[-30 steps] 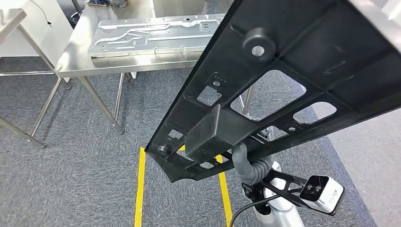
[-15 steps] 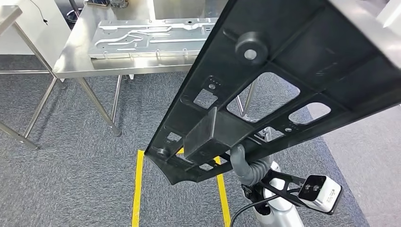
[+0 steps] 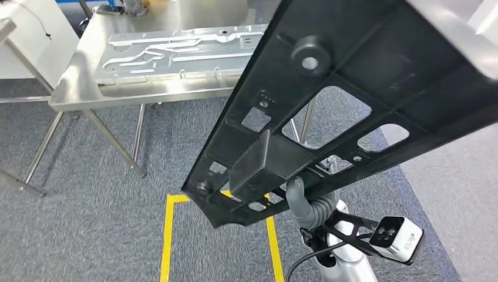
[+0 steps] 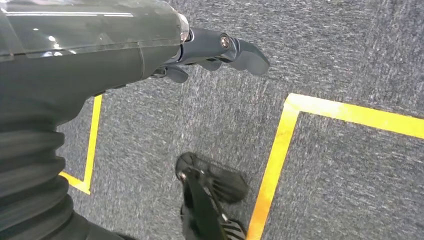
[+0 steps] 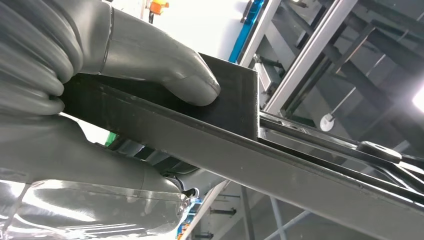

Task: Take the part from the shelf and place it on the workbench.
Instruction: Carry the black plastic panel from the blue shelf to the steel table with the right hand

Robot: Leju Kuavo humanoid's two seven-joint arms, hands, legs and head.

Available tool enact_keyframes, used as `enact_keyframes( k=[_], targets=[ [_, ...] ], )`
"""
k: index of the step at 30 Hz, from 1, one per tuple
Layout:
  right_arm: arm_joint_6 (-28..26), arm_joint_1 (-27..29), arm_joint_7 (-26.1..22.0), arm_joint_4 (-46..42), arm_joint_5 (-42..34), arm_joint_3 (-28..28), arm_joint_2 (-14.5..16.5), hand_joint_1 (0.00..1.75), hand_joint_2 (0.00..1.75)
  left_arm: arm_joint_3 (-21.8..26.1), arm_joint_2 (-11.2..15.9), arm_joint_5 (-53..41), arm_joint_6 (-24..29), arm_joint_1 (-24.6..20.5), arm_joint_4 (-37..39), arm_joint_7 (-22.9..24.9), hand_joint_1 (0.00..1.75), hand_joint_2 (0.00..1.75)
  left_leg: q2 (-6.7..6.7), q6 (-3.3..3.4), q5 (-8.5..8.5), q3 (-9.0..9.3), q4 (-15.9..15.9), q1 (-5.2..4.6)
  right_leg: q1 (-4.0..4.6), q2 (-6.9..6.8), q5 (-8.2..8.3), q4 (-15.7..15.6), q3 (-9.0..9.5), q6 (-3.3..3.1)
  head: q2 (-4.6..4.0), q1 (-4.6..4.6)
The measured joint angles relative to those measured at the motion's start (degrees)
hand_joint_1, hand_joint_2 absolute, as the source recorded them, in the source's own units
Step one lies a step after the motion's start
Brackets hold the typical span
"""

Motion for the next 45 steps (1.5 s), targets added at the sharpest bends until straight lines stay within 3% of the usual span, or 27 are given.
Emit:
enact_keyframes(
  k=[1,2,4,5,6,10,12,14,16,17,19,21,22,24,25,27,29,31,32,33,35,37,41,42,45],
  targets=[
    [0.1,0.1,0.0,0.0,-0.1,-0.1,0.0,1.75,1.75,0.1,0.0,0.0,0.0,0.1,0.0,0.0,0.00,1.75,0.00,0.13,1.53,-1.39,0.4,-0.02,0.10,0.12,-0.58,0.0,0.74,0.00,0.00,0.00],
    [0.1,0.2,0.0,0.0,-0.2,-0.2,0.0,1.75,1.75,0.1,0.0,0.0,0.0,0.2,0.0,0.0,0.00,1.75,0.00,0.37,4.33,-1.58,-1.7,-0.07,0.18,0.22,-1.23,0.0,1.63,0.06,0.01,0.00],
    [0.2,0.2,0.0,0.0,-0.3,-0.3,0.0,1.75,1.75,0.2,0.0,0.1,0.1,0.3,0.0,0.0,0.00,1.75,-0.02,1.11,10.31,0.09,-9.1,-0.41,0.33,0.28,-2.62,0.0,3.35,0.35,0.01,0.01],
    [0.3,0.2,0.0,-0.1,-0.4,-0.4,0.0,1.75,1.75,0.3,0.0,0.1,0.1,0.3,0.0,0.0,0.00,1.75,-0.03,1.48,11.72,1.12,-12.2,-0.65,0.37,0.36,-3.18,0.0,3.86,0.63,0.01,0.00],
    [0.3,0.3,0.0,-0.1,-0.5,-0.4,0.0,1.75,1.75,0.3,0.1,0.1,0.1,0.3,0.0,0.0,0.00,1.75,-0.04,1.78,12.06,1.75,-13.9,-0.91,0.36,0.41,-3.54,-0.2,4.10,0.96,0.00,0.00],
    [0.6,0.3,0.2,-0.1,-0.6,-0.7,0.0,1.75,1.75,0.4,0.0,0.1,0.3,0.3,0.0,-0.1,0.00,1.75,-0.28,2.88,10.83,3.47,-15.8,-0.78,0.23,0.37,-3.02,1.9,3.64,2.35,0.01,0.00],
    [0.7,0.1,0.2,-0.2,-0.7,-0.9,-0.1,1.75,1.75,0.4,-0.1,0.1,0.3,0.2,0.0,-0.1,0.00,1.75,-0.39,3.35,10.31,4.85,-16.5,-0.54,0.07,0.23,-3.82,7.4,0.29,2.77,0.01,0.01],
    [0.9,0.2,0.2,-0.2,-0.7,-0.9,-0.1,1.75,1.75,0.4,-0.1,0.1,0.3,0.1,0.0,-0.1,0.00,1.75,-0.42,3.56,9.48,5.86,-16.7,-0.53,-0.13,0.15,-6.59,14.1,-4.87,3.23,0.01,0.02],
    [1.0,0.3,0.3,-0.1,-0.7,-1.0,-0.1,1.75,1.75,0.5,-0.1,0.1,0.3,0.2,0.0,-0.1,0.00,1.75,-0.51,3.49,8.46,7.04,-16.7,-0.54,-0.30,0.10,-7.93,16.2,-8.21,3.54,0.01,0.02],
    [1.0,0.3,0.3,-0.1,-0.6,-1.0,-0.1,1.75,1.75,0.5,-0.1,0.1,0.3,0.2,0.0,-0.1,0.00,1.75,-0.56,3.40,7.88,7.80,-16.7,-0.54,-0.36,0.08,-6.82,14.6,-8.50,3.52,0.01,0.02],
    [1.0,0.3,0.3,-0.1,-0.6,-1.0,-0.1,1.75,1.75,0.5,-0.1,0.1,0.3,0.2,0.0,-0.1,0.00,1.75,-0.61,3.07,6.60,9.40,-16.6,-0.55,-0.39,-0.03,-0.94,7.4,-7.02,3.21,0.01,0.02],
    [0.9,0.2,0.4,-0.1,-0.5,-1.1,-0.1,1.75,1.75,0.5,-0.2,0.1,0.3,0.2,0.0,-0.1,0.00,1.75,-0.64,2.44,5.48,10.33,-16.8,-0.65,-0.08,-0.17,3.47,2.0,-5.73,2.50,0.01,0.04],
    [0.9,0.2,0.6,-0.2,-0.5,-1.1,-0.1,1.75,1.75,0.5,-0.2,0.1,0.3,0.1,0.0,-0.1,0.00,1.75,-0.62,2.08,5.18,10.59,-16.8,-0.71,0.05,-0.12,4.23,1.0,-5.58,2.07,0.01,0.05],
    [0.9,0.2,0.9,-0.3,-0.4,-1.2,-0.1,1.75,1.75,0.5,-0.2,0.1,0.3,0.0,0.0,-0.1,0.00,1.75,-0.56,1.42,5.14,10.90,-16.5,-0.73,0.09,0.13,3.82,0.7,-5.02,1.26,0.01,0.04],
    [0.9,0.1,1.0,-0.4,-0.3,-1.2,-0.1,1.75,1.75,0.5,-0.2,0.1,0.2,-0.1,0.0,-0.1,0.00,1.75,-0.53,1.18,5.31,10.73,-15.3,-0.69,0.00,0.18,3.59,0.4,-4.41,0.91,0.01,0.05],
    [0.8,0.0,1.1,-0.5,0.0,-1.3,-0.1,1.75,1.75,0.5,-0.3,0.2,0.2,-0.2,0.0,-0.1,0.00,1.75,-0.51,0.77,4.79,7.93,-10.1,-0.59,-0.14,0.12,2.95,0.0,-3.00,0.31,0.00,0.04],
    [0.5,0.0,1.4,-0.5,0.4,-1.3,-0.1,1.75,1.75,0.5,-0.4,0.3,0.2,-0.1,0.0,-0.1,0.00,1.75,-0.49,0.42,2.01,3.03,-2.9,-0.55,-0.08,0.13,2.08,-0.1,-2.01,-0.03,-0.01,0.04],
    [0.0,0.1,1.8,-0.4,0.8,-1.3,-0.1,1.75,1.75,0.5,-0.4,0.4,0.3,0.0,0.0,-0.2,0.00,1.75,-0.49,0.33,-0.46,-0.48,0.1,-0.55,-0.01,0.30,1.13,-0.1,-0.94,-0.06,0.00,0.04],
    [-0.2,0.1,2.0,-0.2,1.0,-1.4,-0.1,1.75,1.75,0.5,-0.3,0.5,0.3,0.1,0.0,-0.2,0.00,1.75,-0.49,0.41,0.02,-0.97,-1.1,-0.55,0.01,0.37,0.61,-0.1,-0.24,-0.01,-0.01,0.04],
    [-0.3,0.1,2.1,-0.1,1.1,-1.4,-0.1,1.75,1.75,0.5,-0.3,0.5,0.3,0.1,0.0,-0.2,0.00,1.75,-0.49,0.61,2.06,-0.64,-4.0,-0.56,0.04,0.42,0.04,-0.1,0.55,0.09,0.00,0.04],
    [-0.5,0.1,2.2,0.3,1.2,-1.6,-0.1,1.75,1.75,0.5,-0.3,0.6,0.3,0.2,0.0,-0.2,0.00,1.75,-0.47,1.18,8.25,0.84,-11.3,-0.71,0.14,0.47,-1.09,0.0,1.85,0.44,0.00,0.04],
    [-0.7,0.1,2.3,0.5,1.3,-1.9,-0.1,1.75,1.75,0.5,-0.3,0.6,0.3,0.3,0.0,-0.2,0.00,1.75,-0.47,1.85,11.59,1.64,-14.9,-0.99,0.30,0.59,-1.89,0.0,2.49,1.09,0.00,0.04],
    [-0.9,0.1,2.3,0.6,1.4,-2.3,-0.2,1.75,1.75,0.6,-0.3,0.6,0.2,0.2,0.0,-0.3,0.00,1.75,-0.63,3.07,11.67,2.99,-15.7,-0.81,0.34,0.52,-2.54,2.2,2.15,2.38,0.00,0.04],
    [-1.0,0.0,2.4,0.6,1.6,-2.3,-0.2,1.75,1.75,0.6,-0.3,0.6,0.2,0.1,0.0,-0.3,0.00,1.75,-0.65,3.34,11.47,3.42,-15.8,-0.74,0.24,0.41,-3.36,4.6,0.88,2.64,-0.01,0.05],
    [-1.3,0.0,2.8,0.6,2.1,-2.4,-0.2,1.75,1.75,0.6,-0.3,0.6,0.2,0.1,0.0,-0.4,0.00,1.75,-0.64,3.77,10.50,4.25,-15.9,-0.80,-0.02,0.19,-7.46,14.7,-6.00,3.22,0.00,0.04]
  ],
)
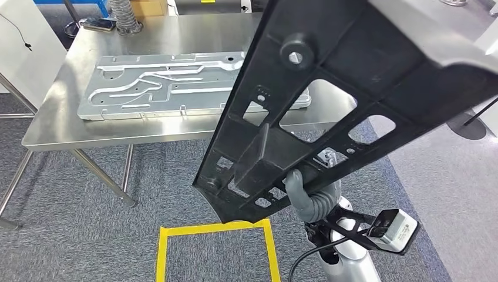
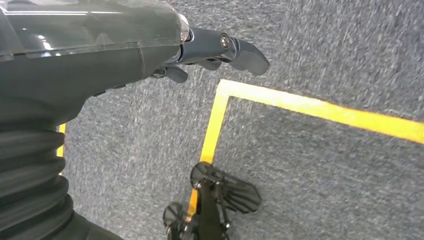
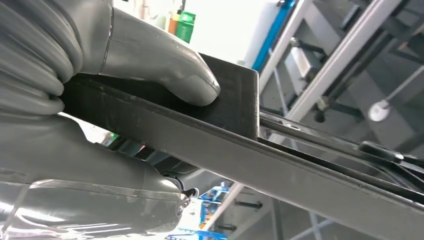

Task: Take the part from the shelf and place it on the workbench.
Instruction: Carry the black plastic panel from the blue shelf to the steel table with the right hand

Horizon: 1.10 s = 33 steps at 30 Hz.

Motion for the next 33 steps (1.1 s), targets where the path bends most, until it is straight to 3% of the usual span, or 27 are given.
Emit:
enact_keyframes(
  k=[1,2,5,6,7,10,12,15,16,17,18,20,21,22,24,26,28,31,32,33],
  targets=[
    [-0.1,0.1,0.2,0.1,0.1,0.0,0.0,1.75,1.75,0.0,0.0,0.0,0.0,0.0,0.0,0.0,0.00,1.75,-0.02,0.01,-0.41,0.42,0.0,-0.04,-0.03,-0.04,-0.39,1.5,-1.63,0.04,0.00,0.00],
    [-0.3,0.1,0.2,0.1,0.1,0.0,0.0,1.75,1.75,0.0,0.0,0.0,0.0,0.1,0.0,0.0,0.00,1.75,-0.06,0.01,-0.87,0.98,0.0,-0.07,-0.03,-0.07,0.46,1.0,-2.23,-0.02,0.00,0.00],
    [-0.7,0.1,0.2,0.3,0.1,-0.2,-0.1,1.75,1.75,0.0,-0.1,0.0,-0.1,0.1,0.0,0.0,0.00,1.75,-0.16,-0.20,-2.39,3.12,0.0,-0.30,0.37,-0.13,7.98,-9.2,0.46,-0.98,0.01,-0.01],
    [-0.7,0.2,0.2,0.4,0.1,-0.3,-0.1,1.75,1.75,0.0,-0.2,0.0,0.0,0.1,0.0,0.0,0.00,1.75,-0.15,-0.43,-2.84,3.58,-0.1,-0.33,0.64,-0.13,9.51,-12.0,1.31,-1.43,0.00,0.01],
    [-0.7,0.3,0.1,0.4,0.1,-0.4,-0.1,1.75,1.75,0.0,-0.3,0.1,0.0,0.0,0.0,0.0,0.00,1.75,-0.12,-0.73,-3.17,3.97,-0.2,-0.33,0.88,-0.13,10.37,-13.7,1.77,-1.90,-0.01,0.02],
    [-0.8,0.6,0.0,0.6,0.1,-0.6,-0.3,1.75,1.75,0.1,-0.4,0.1,0.1,0.1,0.0,0.1,0.00,1.75,0.01,-1.89,-3.32,4.66,0.3,-0.33,0.85,-0.01,10.36,-14.9,2.90,-2.86,0.00,0.05],
    [-0.8,0.7,-0.2,0.6,0.0,-0.8,-0.4,1.75,1.75,0.1,-0.4,0.1,0.1,-0.1,0.0,0.0,0.00,1.75,0.07,-2.36,-4.16,3.42,3.5,-0.28,0.42,-0.04,10.02,-15.6,4.31,-3.31,0.00,0.04],
    [-0.8,1.2,-0.4,0.7,-0.1,-1.2,-0.6,1.75,1.75,0.1,-0.5,0.1,0.1,0.0,0.0,-0.2,0.00,1.75,0.10,-3.10,-8.13,-2.70,13.2,0.09,0.30,-0.12,9.04,-15.8,5.54,-3.53,0.00,0.03],
    [-0.7,1.5,-0.5,0.7,-0.1,-1.3,-0.6,1.75,1.75,0.1,-0.5,0.1,0.1,0.1,0.0,-0.2,0.00,1.75,0.11,-3.28,-8.86,-4.46,15.2,0.20,0.25,-0.07,8.63,-15.8,5.92,-3.46,0.00,0.03],
    [-0.7,1.8,-0.5,0.9,-0.2,-1.5,-0.8,1.75,1.75,0.1,-0.5,0.1,0.0,0.2,0.0,-0.3,0.00,1.75,0.11,-3.46,-8.43,-5.39,15.4,0.31,0.18,-0.01,8.19,-15.7,6.38,-3.33,0.00,0.02],
    [-0.6,2.1,-0.5,1.0,-0.3,-1.7,-0.9,1.75,1.75,0.2,-0.4,0.1,0.0,0.2,0.0,-0.3,0.00,1.75,0.12,-3.58,-6.63,-5.30,13.4,0.43,0.09,0.03,7.68,-15.6,6.95,-3.15,0.00,0.02],
    [-0.7,2.2,-0.6,1.5,-0.6,-2.2,-1.0,1.75,1.75,0.2,-0.4,0.2,0.0,0.2,0.0,-0.4,0.00,1.75,0.17,-3.68,-1.25,-3.13,6.1,0.66,-0.10,0.05,6.52,-15.4,8.26,-2.65,0.01,0.03],
    [-0.8,2.2,-0.6,1.8,-0.7,-2.5,-1.0,1.75,1.75,0.2,-0.4,0.2,0.0,0.2,0.0,-0.4,0.00,1.75,0.21,-3.61,0.28,-2.24,2.9,0.61,-0.13,0.04,6.03,-15.4,8.71,-2.34,0.00,0.03],
    [-1.3,2.2,-0.5,2.1,-0.6,-2.8,-1.0,1.75,1.75,0.3,-0.4,0.3,-0.1,0.2,0.0,-0.4,0.00,1.75,0.23,-3.30,1.02,-1.72,1.1,0.47,-0.13,0.02,5.68,-15.3,8.91,-1.99,0.00,0.03],
    [-3.9,1.9,0.2,3.1,1.3,-3.9,-1.1,1.75,1.75,0.3,-0.4,0.4,-0.1,0.3,0.0,-0.5,0.00,1.75,0.21,-2.39,0.71,-1.75,0.5,0.17,-0.02,0.01,5.41,-15.2,9.00,-1.24,-0.01,0.03],
    [-11.4,0.7,2.2,5.0,8.6,-5.5,-1.3,1.75,1.75,0.4,-0.4,0.5,-0.1,0.4,0.0,-0.6,0.00,1.75,0.08,-1.51,0.86,-1.29,0.5,0.26,-0.05,-0.04,5.24,-14.5,9.02,-0.61,0.00,0.03],
    [-22.7,-2.0,4.5,8.2,20.3,-7.9,-1.7,1.75,1.75,0.6,-0.3,0.5,-0.1,0.3,0.0,-0.7,0.00,1.75,0.01,-0.88,0.58,-0.69,0.3,0.36,-0.20,-0.11,3.95,-10.7,6.95,-0.08,0.00,0.04],
    [-37.8,-7.1,8.9,14.6,38.3,-11.5,-2.7,1.75,1.75,0.6,-0.3,0.0,-0.2,0.2,0.0,-0.8,0.00,1.75,0.00,-0.28,-0.10,-0.18,0.2,0.14,-0.33,-0.14,0.17,0.2,-0.37,0.38,0.01,0.04],
    [-41.4,-8.8,10.9,16.9,44.3,-12.2,-3.1,1.75,1.75,0.6,-0.3,-0.3,-0.3,0.2,0.0,-0.8,0.00,1.75,0.00,-0.21,-0.40,0.14,0.2,0.01,-0.33,-0.14,0.19,2.0,-2.20,0.28,0.01,0.04],
    [-44.2,-10.6,13.2,19.2,50.4,-12.6,-3.5,1.75,1.75,0.6,-0.3,-0.5,-0.4,0.2,0.0,-0.8,0.00,1.75,-0.01,-0.16,-0.75,0.60,0.3,-0.14,-0.27,-0.14,1.43,1.8,-3.03,0.03,0.01,0.04]
  ],
)
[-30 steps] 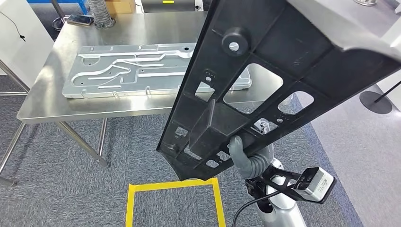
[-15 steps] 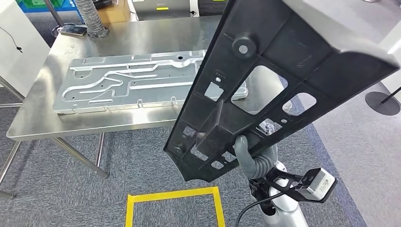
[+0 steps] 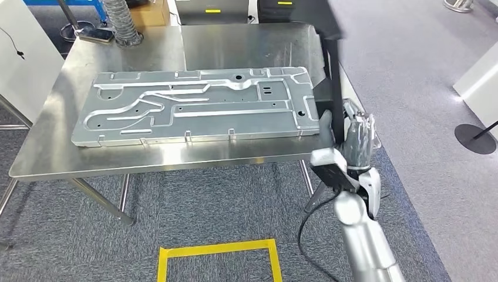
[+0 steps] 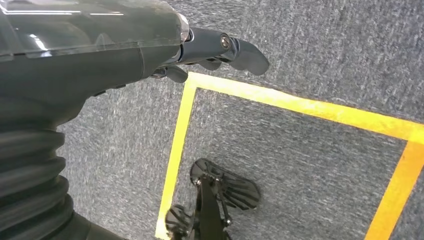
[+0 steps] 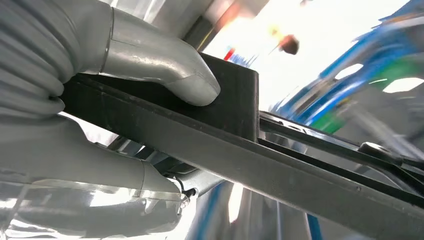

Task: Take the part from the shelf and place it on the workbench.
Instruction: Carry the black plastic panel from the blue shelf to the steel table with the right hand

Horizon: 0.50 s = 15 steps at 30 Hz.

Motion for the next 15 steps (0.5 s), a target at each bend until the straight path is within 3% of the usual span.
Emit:
enact_keyframes(
  k=[1,3,5,7,10,13,15],
  targets=[
    [-2.0,-1.9,2.3,2.2,6.2,-0.2,-0.4,1.75,1.75,0.0,0.0,-0.3,-0.1,0.0,0.0,0.0,0.00,1.75,0.00,0.01,-0.41,0.62,0.0,-0.17,0.12,0.00,2.42,-2.4,0.27,-0.34,0.00,0.00],
    [-3.6,-5.6,6.6,6.2,17.8,-0.2,-1.0,1.75,1.75,-0.2,0.0,-0.8,-0.2,-0.2,0.0,-0.1,0.00,1.75,0.01,-0.03,-1.28,1.97,-0.1,-0.48,0.55,-0.03,7.90,-10.2,2.65,-1.27,-0.01,-0.01],
    [-3.8,-9.2,10.2,10.1,27.8,0.5,-1.3,1.75,1.75,-0.4,0.0,-1.3,-0.3,-0.5,0.0,-0.2,0.00,1.75,0.04,-0.35,-1.82,2.57,-0.5,-0.50,1.11,-0.07,10.01,-15.3,4.16,-1.99,-0.01,-0.03],
    [-3.9,-12.7,13.0,14.3,35.7,2.1,-1.4,1.75,1.75,-0.6,0.0,-1.7,-0.3,-0.7,0.0,-0.2,0.00,1.75,0.12,-1.02,-1.81,2.79,-0.6,-0.40,1.46,-0.03,9.85,-16.6,4.46,-2.44,0.00,-0.02],
    [-4.1,-17.6,16.1,21.0,43.5,5.2,-1.4,1.75,1.75,-0.9,0.2,-2.2,-0.5,-0.9,0.0,-0.3,0.00,1.75,0.14,-1.96,-2.58,2.08,1.7,-0.31,0.93,-0.12,9.80,-17.8,6.17,-3.06,0.00,-0.03],
    [-4.8,-21.8,18.7,27.6,45.4,9.4,-0.8,1.75,1.75,-1.0,0.4,-2.5,-0.5,-1.0,0.0,-0.3,0.00,1.75,0.14,-2.84,-5.45,-4.17,11.5,0.06,0.80,-0.19,8.96,-18.0,7.53,-3.46,0.00,-0.04],
    [-5.2,-23.3,19.9,31.1,45.5,12.6,-0.5,1.75,1.75,-1.0,0.6,-2.6,-0.5,-0.8,0.0,-0.3,0.00,1.75,0.16,-3.43,-6.44,-7.74,14.9,0.32,0.75,-0.16,8.00,-18.0,8.62,-3.39,0.00,-0.04]
  ],
)
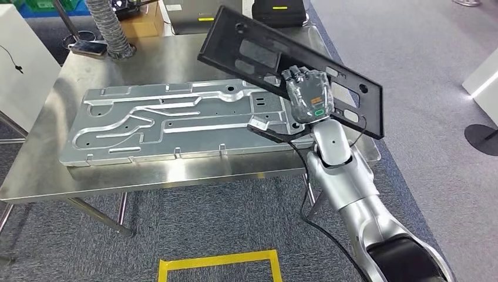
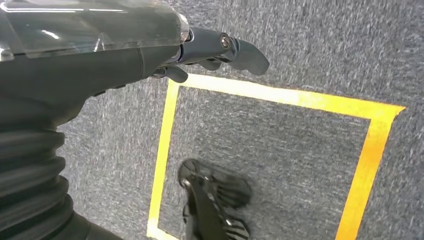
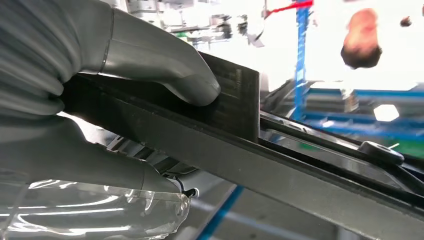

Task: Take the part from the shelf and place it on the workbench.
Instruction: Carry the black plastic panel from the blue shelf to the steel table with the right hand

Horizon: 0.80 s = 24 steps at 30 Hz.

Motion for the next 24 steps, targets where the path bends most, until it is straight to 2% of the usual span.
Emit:
enact_keyframes(
  k=[1,2,3,4,5,6,9,10,11,14,15,16,17,19,20,21,22,24],
  targets=[
    [-0.1,-0.6,0.2,1.5,0.0,1.5,0.2,1.75,1.75,-0.1,0.1,0.0,0.0,0.1,0.0,0.0,0.00,1.75,0.02,-0.11,0.87,-0.46,-1.1,0.10,-0.06,0.01,-0.57,0.1,0.65,0.11,0.00,0.00],
    [-0.2,-1.2,0.4,3.2,0.0,3.0,0.6,1.75,1.75,-0.1,0.1,-0.1,0.0,0.2,0.0,0.0,0.00,1.75,0.05,-0.16,2.97,-0.09,-4.0,0.20,-0.15,0.01,-1.21,0.3,1.31,0.26,0.00,0.00],
    [-0.2,-2.0,0.6,4.9,0.0,4.4,1.0,1.75,1.75,-0.2,0.2,-0.2,0.0,0.2,0.0,0.0,0.00,1.75,0.11,-0.13,6.09,0.73,-7.8,0.30,-0.21,0.01,-1.90,0.5,1.82,0.46,-0.01,0.00],
    [-0.4,-2.9,0.7,6.7,0.0,5.8,1.5,1.75,1.75,-0.3,0.2,-0.3,0.0,0.2,0.0,0.0,0.00,1.75,0.16,0.00,8.66,1.40,-11.2,0.30,-0.21,0.03,-2.55,0.8,2.23,0.71,-0.01,0.00],
    [-0.5,-3.8,0.6,8.4,0.0,7.2,2.1,1.75,1.75,-0.4,0.3,-0.4,0.0,0.2,0.0,0.0,0.00,1.75,0.20,0.29,10.52,1.90,-13.6,0.24,-0.16,0.09,-3.07,1.0,2.36,1.00,-0.01,0.00],
    [-0.6,-4.7,0.4,9.9,0.0,8.4,2.6,1.75,1.75,-0.5,0.3,-0.5,0.0,0.2,0.0,0.1,0.00,1.75,0.19,0.67,11.51,2.07,-14.8,0.15,-0.07,0.15,-3.44,1.1,2.40,1.34,-0.01,0.00],
    [-0.8,-6.6,-1.6,13.7,-0.2,10.7,4.0,1.75,1.75,-0.7,0.3,-0.5,0.0,0.2,0.0,0.1,0.00,1.75,0.04,1.95,11.26,2.50,-15.1,0.06,-0.09,0.19,-3.88,1.7,2.48,2.30,0.00,0.01],
    [-0.8,-7.2,-2.7,14.8,-0.4,11.0,4.4,1.75,1.75,-0.8,0.3,-0.6,0.0,0.2,0.0,0.2,0.00,1.75,0.00,2.29,11.07,2.83,-15.2,0.13,-0.19,0.16,-4.03,3.1,1.82,2.56,0.00,0.01],
    [-0.7,-7.7,-3.8,15.9,-0.7,11.3,4.8,1.75,1.75,-0.8,0.3,-0.6,0.0,0.1,0.0,0.2,0.00,1.75,-0.04,2.55,10.89,3.16,-15.3,0.22,-0.30,0.15,-4.54,5.6,0.38,2.81,0.00,0.01],
    [-0.5,-8.6,-7.1,19.0,-1.9,11.7,5.6,1.75,1.75,-1.0,0.4,-0.7,0.0,-0.1,0.0,0.2,0.00,1.75,-0.21,2.97,9.95,4.07,-15.4,0.23,-0.50,0.14,-8.08,16.2,-6.75,3.28,-0.02,0.02],
    [-0.2,-8.6,-8.5,20.1,-2.4,11.8,5.8,1.75,1.75,-1.0,0.4,-0.7,0.0,0.0,0.0,0.2,0.00,1.75,-0.32,2.98,9.55,4.52,-15.4,0.21,-0.51,0.13,-8.73,17.8,-8.38,3.28,-0.02,0.02],
    [0.2,-8.7,-10.2,21.1,-3.1,12.0,6.0,1.75,1.75,-1.0,0.4,-0.7,0.0,0.0,0.0,0.2,0.00,1.75,-0.45,2.96,9.13,5.08,-15.3,0.16,-0.46,0.13,-8.20,17.6,-9.08,3.14,-0.01,0.02],
    [0.8,-8.7,-12.0,22.0,-4.1,12.0,6.0,1.75,1.75,-1.0,0.5,-0.8,0.0,0.1,0.0,0.2,0.00,1.75,-0.59,2.93,8.69,5.74,-15.3,0.05,-0.36,0.13,-6.31,15.4,-8.80,2.82,-0.01,0.02],
    [1.8,-8.9,-15.5,23.5,-6.5,11.9,6.0,1.75,1.75,-1.1,0.3,-1.0,0.0,0.1,0.0,0.2,0.00,1.75,-0.74,2.81,7.84,6.97,-15.4,-0.18,0.27,0.05,-0.39,7.5,-6.68,1.46,-0.01,0.02],
    [2.2,-9.1,-16.9,24.1,-7.5,11.8,6.1,1.75,1.75,-1.2,0.2,-1.1,-0.1,0.0,0.1,0.2,0.00,1.75,-0.78,2.68,7.52,7.32,-15.5,-0.24,0.68,-0.02,1.56,4.1,-5.75,0.83,-0.01,0.04],
    [2.5,-9.3,-17.8,24.6,-8.2,11.7,6.2,1.75,1.75,-1.2,0.2,-1.1,-0.1,0.0,0.2,0.2,0.00,1.75,-0.76,2.46,7.27,7.48,-15.6,-0.23,1.06,-0.08,2.77,2.0,-5.17,0.33,-0.01,0.06],
    [2.6,-9.5,-18.3,25.0,-8.6,11.7,6.3,1.75,1.75,-1.2,0.1,-1.1,-0.2,0.0,0.2,0.2,0.00,1.75,-0.71,2.19,7.24,7.58,-15.5,-0.22,1.34,-0.09,2.97,1.0,-4.95,0.09,-0.02,0.08],
    [3.0,-9.6,-19.2,25.8,-9.6,11.4,6.5,1.75,1.75,-1.2,0.2,-1.1,-0.2,0.0,0.2,0.2,0.00,1.75,-0.60,1.59,7.04,8.01,-15.2,-0.29,1.14,-0.08,3.12,0.2,-4.02,-0.13,-0.02,0.10]
  ],
)
